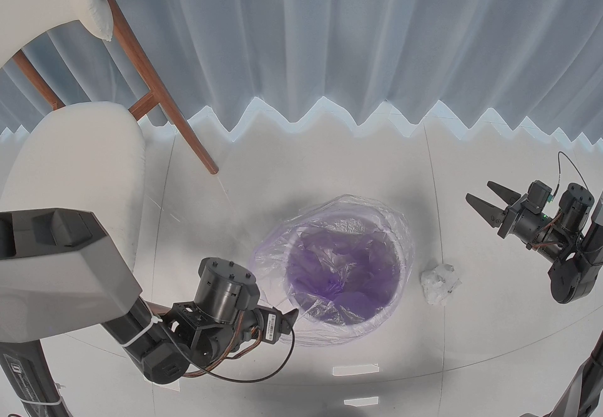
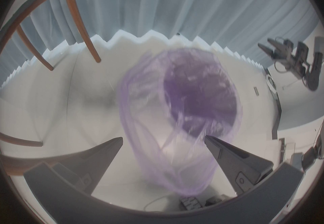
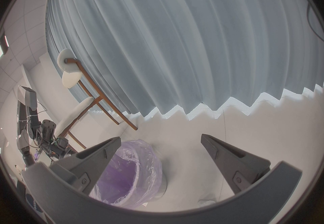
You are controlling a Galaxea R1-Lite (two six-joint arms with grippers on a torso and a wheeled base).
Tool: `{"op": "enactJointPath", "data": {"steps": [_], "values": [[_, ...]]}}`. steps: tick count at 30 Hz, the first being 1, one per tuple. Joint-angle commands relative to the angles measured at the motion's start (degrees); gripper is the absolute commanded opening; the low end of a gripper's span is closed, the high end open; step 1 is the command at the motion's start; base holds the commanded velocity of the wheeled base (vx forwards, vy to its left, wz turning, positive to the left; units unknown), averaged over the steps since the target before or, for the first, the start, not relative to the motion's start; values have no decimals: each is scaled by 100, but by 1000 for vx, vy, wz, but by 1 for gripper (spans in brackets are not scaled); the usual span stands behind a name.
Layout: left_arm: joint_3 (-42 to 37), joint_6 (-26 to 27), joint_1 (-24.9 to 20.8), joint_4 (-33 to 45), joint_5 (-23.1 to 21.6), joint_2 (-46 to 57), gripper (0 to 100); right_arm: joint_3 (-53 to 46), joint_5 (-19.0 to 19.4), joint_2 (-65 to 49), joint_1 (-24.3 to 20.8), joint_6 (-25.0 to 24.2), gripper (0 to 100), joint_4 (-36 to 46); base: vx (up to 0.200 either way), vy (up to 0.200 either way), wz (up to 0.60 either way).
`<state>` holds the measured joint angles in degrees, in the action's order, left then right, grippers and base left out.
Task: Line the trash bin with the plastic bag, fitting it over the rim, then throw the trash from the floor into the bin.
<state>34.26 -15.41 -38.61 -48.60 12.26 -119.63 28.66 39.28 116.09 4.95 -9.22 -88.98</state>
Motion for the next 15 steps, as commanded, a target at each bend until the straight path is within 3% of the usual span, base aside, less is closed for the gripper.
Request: {"op": "enactJointPath", "data": {"steps": [1,8,12,15], "values": [[-385,73,187,-9,13,-61,100,-89,1,-8,-3,8,100,-76,0,0,0],[-402,416,837,-237,30,-527,100,-264,1,1,-3,157,100,-85,0,0,0],[-314,442,934,-914,101,-1159,100,-273,1,19,-3,183,100,-85,0,0,0],[-261,636,978,-1916,189,-1933,100,-264,1,28,-3,192,100,-85,0,0,0]]}}
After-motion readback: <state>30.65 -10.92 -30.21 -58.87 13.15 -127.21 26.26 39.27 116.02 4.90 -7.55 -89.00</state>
